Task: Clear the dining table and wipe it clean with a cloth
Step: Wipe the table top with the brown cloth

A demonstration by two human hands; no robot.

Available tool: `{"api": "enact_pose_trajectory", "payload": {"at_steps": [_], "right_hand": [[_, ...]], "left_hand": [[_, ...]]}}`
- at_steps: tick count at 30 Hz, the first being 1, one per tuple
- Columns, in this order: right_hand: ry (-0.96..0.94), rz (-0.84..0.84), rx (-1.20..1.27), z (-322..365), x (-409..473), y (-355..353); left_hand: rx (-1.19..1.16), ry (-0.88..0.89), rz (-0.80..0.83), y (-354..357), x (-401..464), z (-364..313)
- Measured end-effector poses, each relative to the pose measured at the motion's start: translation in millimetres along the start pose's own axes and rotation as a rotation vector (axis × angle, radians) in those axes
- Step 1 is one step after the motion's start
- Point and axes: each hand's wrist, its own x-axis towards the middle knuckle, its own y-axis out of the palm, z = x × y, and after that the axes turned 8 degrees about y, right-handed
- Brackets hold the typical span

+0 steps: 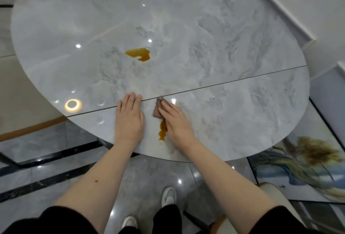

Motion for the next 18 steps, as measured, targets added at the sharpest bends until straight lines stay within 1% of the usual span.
{"api": "enact_pose_trajectory", "payload": {"at_steps": [4,8,10,11,13,15,16,18], "right_hand": [[-0.011,0.023,0.031,13,-13,2],[-0.092,0.096,0.047,13,-33,8],[-0.084,0.117,0.138,15,-38,4],[-0.05,0.107,0.215,16,-37,0],[0.134,0.136,0.358,21,-33,-19],[0.249,0.16,0.414,16,-29,-37],[0.261,0.165,0.368,10,-30,-42],[0.183,0.202,0.141,1,-35,-44]], "left_hand": [[-0.014,0.0,0.003,-2,0,-1],[-0.023,0.012,-0.004,-1,0,1],[-0.044,0.014,-0.009,-1,0,1],[-0.055,0.017,-0.008,-1,0,2],[-0.068,0.032,0.013,-2,0,5],[-0.064,0.059,0.046,-2,-1,10],[-0.054,0.075,0.059,-2,-2,13],[-0.037,0.101,0.059,-2,-4,17]]}}
